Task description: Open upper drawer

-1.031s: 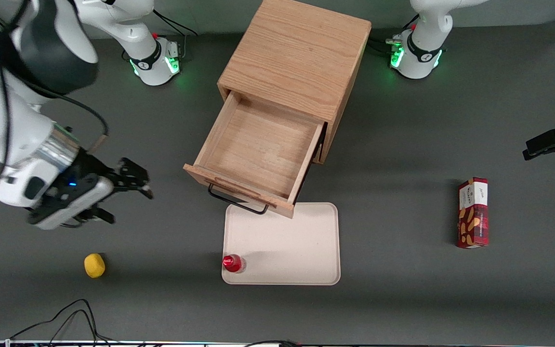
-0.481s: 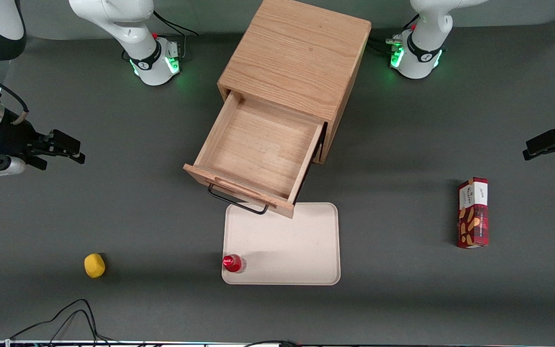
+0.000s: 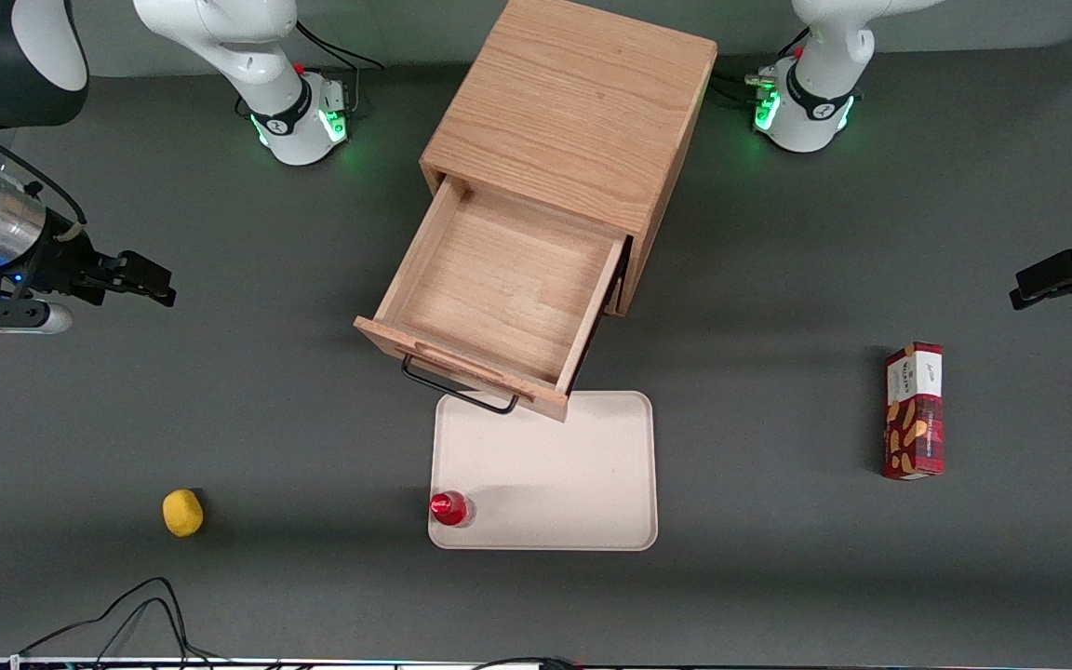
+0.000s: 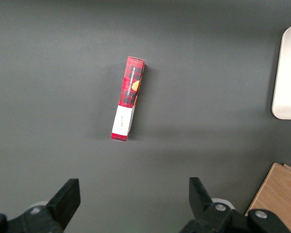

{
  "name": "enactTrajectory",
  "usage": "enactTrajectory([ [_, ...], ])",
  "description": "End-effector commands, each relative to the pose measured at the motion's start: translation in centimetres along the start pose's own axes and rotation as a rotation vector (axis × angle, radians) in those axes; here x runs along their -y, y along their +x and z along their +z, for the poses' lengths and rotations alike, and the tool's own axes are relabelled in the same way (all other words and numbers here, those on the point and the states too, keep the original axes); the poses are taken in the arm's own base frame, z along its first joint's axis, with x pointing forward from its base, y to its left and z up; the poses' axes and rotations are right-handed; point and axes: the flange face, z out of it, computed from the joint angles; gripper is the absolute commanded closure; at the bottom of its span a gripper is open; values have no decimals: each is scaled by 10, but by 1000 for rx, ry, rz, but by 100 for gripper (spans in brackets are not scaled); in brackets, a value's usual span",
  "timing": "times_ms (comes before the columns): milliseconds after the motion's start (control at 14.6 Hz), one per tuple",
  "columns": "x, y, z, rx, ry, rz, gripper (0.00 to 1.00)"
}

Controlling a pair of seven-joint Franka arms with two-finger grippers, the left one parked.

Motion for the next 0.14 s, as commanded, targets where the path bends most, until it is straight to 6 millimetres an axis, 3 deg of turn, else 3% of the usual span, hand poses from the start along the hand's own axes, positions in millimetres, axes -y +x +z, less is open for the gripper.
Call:
enactTrajectory([
  [0, 3, -8, -5, -24, -32, 18, 0],
  [69, 4, -8, -5, -24, -32, 18, 0],
])
